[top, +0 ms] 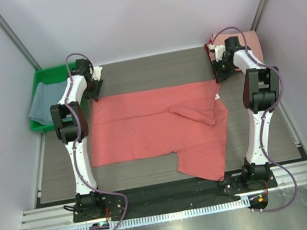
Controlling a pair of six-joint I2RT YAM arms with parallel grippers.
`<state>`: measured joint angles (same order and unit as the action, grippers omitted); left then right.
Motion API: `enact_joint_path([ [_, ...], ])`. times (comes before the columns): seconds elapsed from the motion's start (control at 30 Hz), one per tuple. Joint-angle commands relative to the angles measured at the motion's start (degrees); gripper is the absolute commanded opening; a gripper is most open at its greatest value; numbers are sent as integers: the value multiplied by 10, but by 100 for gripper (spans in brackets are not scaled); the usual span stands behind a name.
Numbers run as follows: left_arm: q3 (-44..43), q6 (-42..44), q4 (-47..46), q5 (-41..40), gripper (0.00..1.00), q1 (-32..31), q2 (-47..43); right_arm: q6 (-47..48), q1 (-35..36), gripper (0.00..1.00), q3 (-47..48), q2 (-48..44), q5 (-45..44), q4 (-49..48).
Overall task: Fold and stack the t-shirts
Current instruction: Fold the tshirt
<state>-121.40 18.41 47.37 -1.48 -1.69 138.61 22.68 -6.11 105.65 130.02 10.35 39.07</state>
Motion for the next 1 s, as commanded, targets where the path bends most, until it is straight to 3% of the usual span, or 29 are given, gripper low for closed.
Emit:
enact_joint_path([
  [0.0,-21,0,-8,-15,47,7,-3,-11,-8,45,25,-1,59,6],
  [0.3,-2,0,-9,-15,47,9,-53,-27,-8,43,32,-27,100,13],
  [0.67,-10,7,-9,-27,47,9,-44,-24,-10,43,44,20,97,15],
  [0.8,-21,12,-8,-32,47,9,-29,-24,-10,36,54,40,99,15],
  [0.9,-25,14,-10,-34,47,9,-21,-22,-11,17,56,48,105,17],
  [0.97,-30,14,-8,-29,47,9,-15,-21,-11,12,56,48,114,18],
])
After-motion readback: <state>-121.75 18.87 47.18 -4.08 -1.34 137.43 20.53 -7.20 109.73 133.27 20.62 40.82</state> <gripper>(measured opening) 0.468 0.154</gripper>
